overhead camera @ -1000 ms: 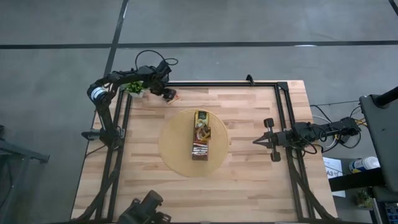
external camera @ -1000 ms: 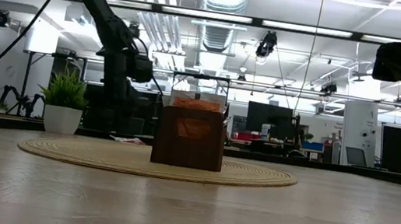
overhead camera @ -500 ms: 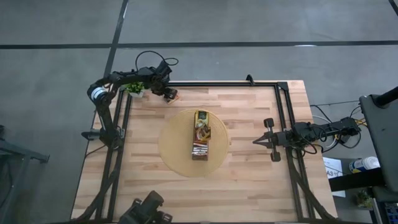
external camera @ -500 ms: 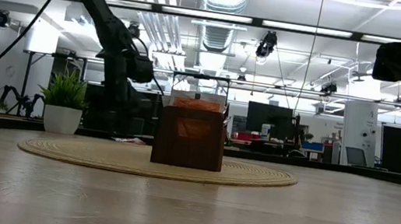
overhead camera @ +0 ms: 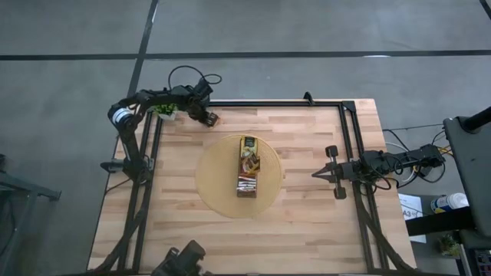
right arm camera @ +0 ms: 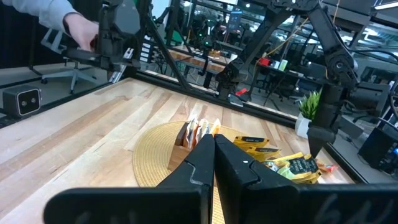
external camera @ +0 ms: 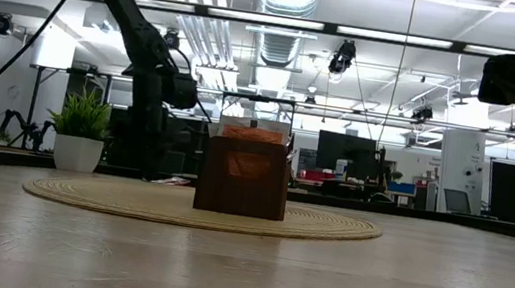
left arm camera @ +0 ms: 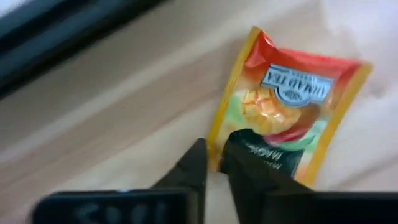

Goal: Pick & Place Tea
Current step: Put the orange tea bag into the middle section of the wooden organizer

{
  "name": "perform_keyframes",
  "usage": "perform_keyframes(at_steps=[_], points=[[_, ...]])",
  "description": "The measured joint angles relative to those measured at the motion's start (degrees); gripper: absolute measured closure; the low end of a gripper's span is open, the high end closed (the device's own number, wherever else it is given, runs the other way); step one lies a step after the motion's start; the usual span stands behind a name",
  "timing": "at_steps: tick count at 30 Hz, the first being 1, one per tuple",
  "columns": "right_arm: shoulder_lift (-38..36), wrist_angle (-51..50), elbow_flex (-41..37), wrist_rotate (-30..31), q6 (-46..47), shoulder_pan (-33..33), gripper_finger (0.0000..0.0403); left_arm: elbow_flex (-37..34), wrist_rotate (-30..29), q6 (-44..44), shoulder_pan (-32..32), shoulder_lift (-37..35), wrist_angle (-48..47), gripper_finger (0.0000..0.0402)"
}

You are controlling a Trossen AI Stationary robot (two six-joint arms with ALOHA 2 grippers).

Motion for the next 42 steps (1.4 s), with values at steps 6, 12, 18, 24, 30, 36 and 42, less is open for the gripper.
perform_keyframes(at_steps=[6, 12, 18, 24, 30, 36, 42], points=[[0.0, 0.0, 0.0, 0.0, 0.0, 0.0, 0.0394, 2.4, 2.0, 5.8, -4.1, 0.2, -2.9, 0.0400], [0.0, 0.0, 0.0, 0.0, 0.0, 0.0, 0.0394, 6.9, -6.1, 13.1, -11.1, 0.2, -8.8, 0.0401], [0.0, 0.0, 0.0, 0.0, 0.0, 0.0, 0.0394, 13.3, -24.4, 22.7, -20.2, 0.2, -13.9, 0.0401], [0.0, 0.0, 0.0, 0.0, 0.0, 0.0, 0.0394, 19.5, -34.9, 33.4, -29.4, 0.1, -15.3, 0.0401], [0.0, 0.0, 0.0, 0.0, 0.0, 0.0, 0.0394, 23.3, -45.3, 44.2, -38.6, 0.1, -15.3, 0.0401], [0.0, 0.0, 0.0, 0.0, 0.0, 0.0, 0.0394, 23.6, -52.1, 52.9, -45.9, 0.0, -14.9, 0.0401], [0.0, 0.0, 0.0, 0.0, 0.0, 0.0, 0.0394, 23.3, -54.8, 57.4, -50.9, 0.0, -14.8, 0.0401]])
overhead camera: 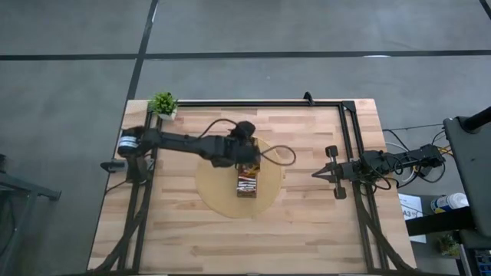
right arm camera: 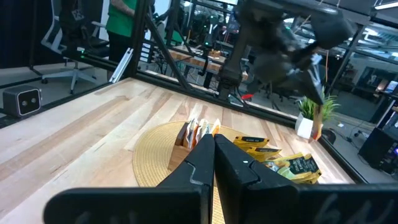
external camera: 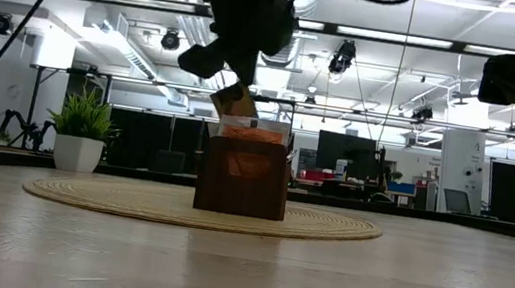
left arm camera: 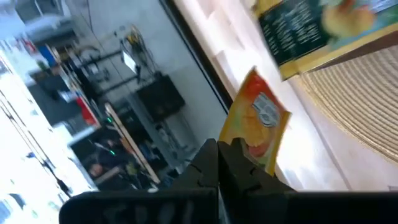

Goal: Pick & Place Tea
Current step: Put the orange tea bag into the middle section of the wooden organizer

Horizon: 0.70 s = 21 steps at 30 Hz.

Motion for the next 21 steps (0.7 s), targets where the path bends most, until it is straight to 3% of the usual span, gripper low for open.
perform_keyframes(at_steps=[15, 21], points=[[0.0, 0.0, 0.0, 0.0, 0.0, 0.0, 0.0394, 0.0, 0.1, 17.3, -11.1, 0.0, 0.3, 0.0401], [0.0, 0.0, 0.0, 0.0, 0.0, 0.0, 0.0394, 0.0, 4.3, 22.0, -13.3, 0.0, 0.5, 0.0401]])
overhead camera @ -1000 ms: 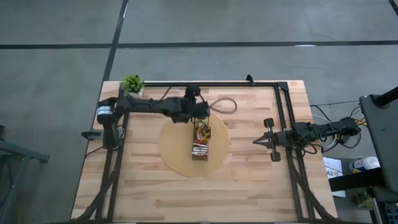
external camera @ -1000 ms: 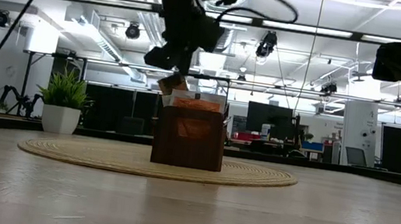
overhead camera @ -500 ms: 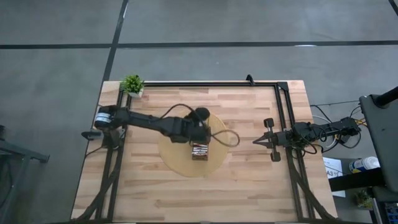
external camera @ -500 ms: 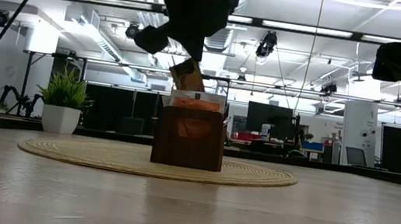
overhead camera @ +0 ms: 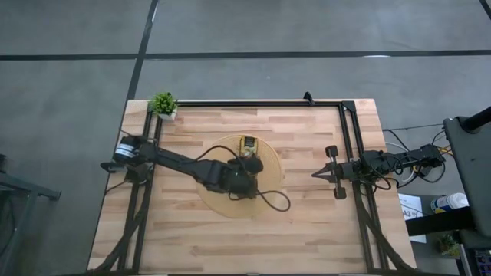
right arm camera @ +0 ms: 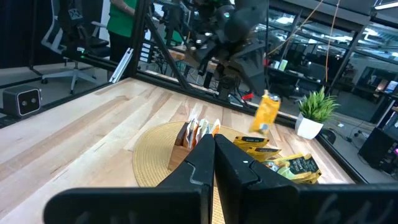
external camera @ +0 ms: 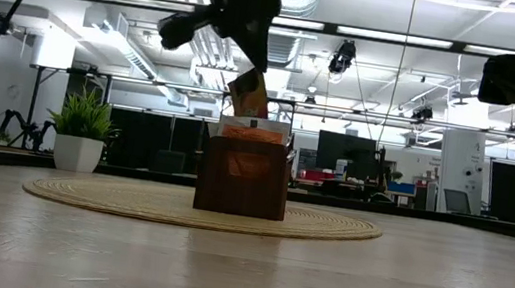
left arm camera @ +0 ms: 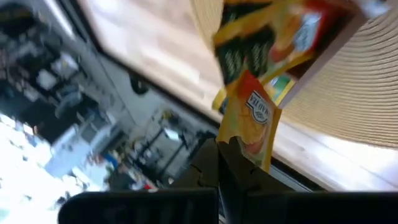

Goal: Pick & Place Tea
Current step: Put the orange tea bag into the middle section of the wooden organizer

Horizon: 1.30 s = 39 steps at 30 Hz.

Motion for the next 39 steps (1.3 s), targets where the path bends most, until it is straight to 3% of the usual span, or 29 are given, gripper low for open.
perform_keyframes(at_steps=[8, 14, 28, 39], points=[[0.0, 0.0, 0.0, 0.0, 0.0, 0.0, 0.0394, 0.0, 3.4, 8.2, -1.2, 0.0, 3.0, 0.0401], [0.0, 0.0, 0.0, 0.0, 0.0, 0.0, 0.0394, -0.3, 10.6, 10.6, -1.2, 1.3, 4.2, 0.0402], [0.0, 0.0, 0.0, 0.0, 0.0, 0.0, 0.0394, -5.1, 7.1, 23.7, 0.3, 2.1, 8.2, 0.0402], [0.0, 0.0, 0.0, 0.0, 0.0, 0.0, 0.0394, -6.4, 10.4, 31.9, 3.0, 2.0, 10.4, 0.0401]])
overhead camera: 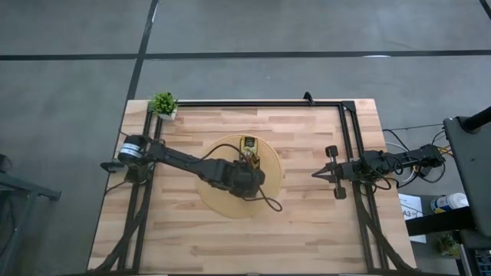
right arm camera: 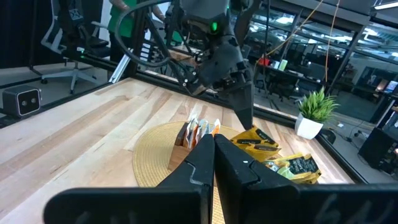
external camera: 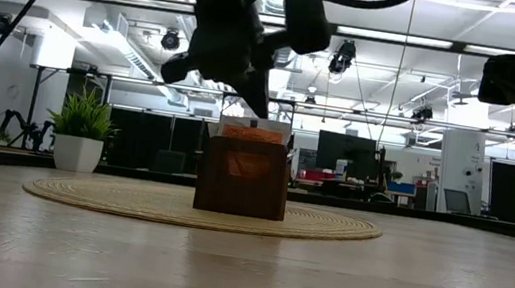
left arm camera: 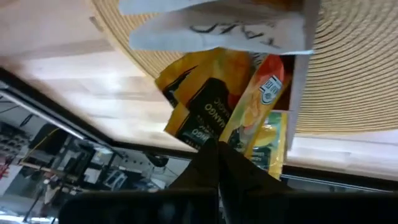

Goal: Pick & Place Tea
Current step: Put the orange tea bag into the middle section of the wooden organizer

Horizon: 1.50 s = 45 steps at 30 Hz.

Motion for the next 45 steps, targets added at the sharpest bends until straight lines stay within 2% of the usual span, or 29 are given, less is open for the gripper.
perform_keyframes(at_steps=[6, 14, 19, 26, 30, 33, 35, 37, 41, 43, 45], points=[[0.0, 0.0, 0.0, 0.0, 0.0, 0.0, 0.0394, -0.4, 2.6, -1.5, 0.2, 0.0, 1.2, 0.0402], [0.0, 0.0, 0.0, 0.0, 0.0, 0.0, 0.0394, -0.1, 2.4, -7.3, 0.4, 0.0, 0.8, 0.0386], [0.0, 0.0, 0.0, 0.0, 0.0, 0.0, 0.0394, 1.0, 4.1, -10.2, -0.1, 0.0, 0.5, 0.0336], [0.0, 0.0, 0.0, 0.0, 0.0, 0.0, 0.0394, 3.5, 4.7, -16.3, -0.7, 0.0, -0.2, 0.0233], [0.0, 0.0, 0.0, 0.0, 0.0, 0.0, 0.0394, 5.9, 0.5, -21.4, -1.1, 0.0, -0.3, 0.0187], [0.0, 0.0, 0.0, 0.0, 0.0, 0.0, 0.0394, 8.8, -2.1, -29.1, -0.3, 0.0, -3.7, 0.0176], [0.0, 0.0, 0.0, 0.0, 0.0, 0.0, 0.0394, 12.0, 1.2, -37.2, 0.8, -0.1, -9.8, 0.0177], [0.0, 0.0, 0.0, 0.0, 0.0, 0.0, 0.0394, 15.1, 7.0, -46.1, 2.1, -0.2, -13.9, 0.0183], [0.0, 0.0, 0.0, 0.0, 0.0, 0.0, 0.0394, 19.9, 22.1, -63.9, 5.5, -0.2, -18.2, 0.0198], [0.0, 0.0, 0.0, 0.0, 0.0, 0.0, 0.0394, 20.7, 31.1, -73.0, 7.8, -0.3, -18.4, 0.0207], [0.0, 0.0, 0.0, 0.0, 0.0, 0.0, 0.0394, 20.2, 37.5, -79.6, 9.4, -0.3, -18.4, 0.0219]])
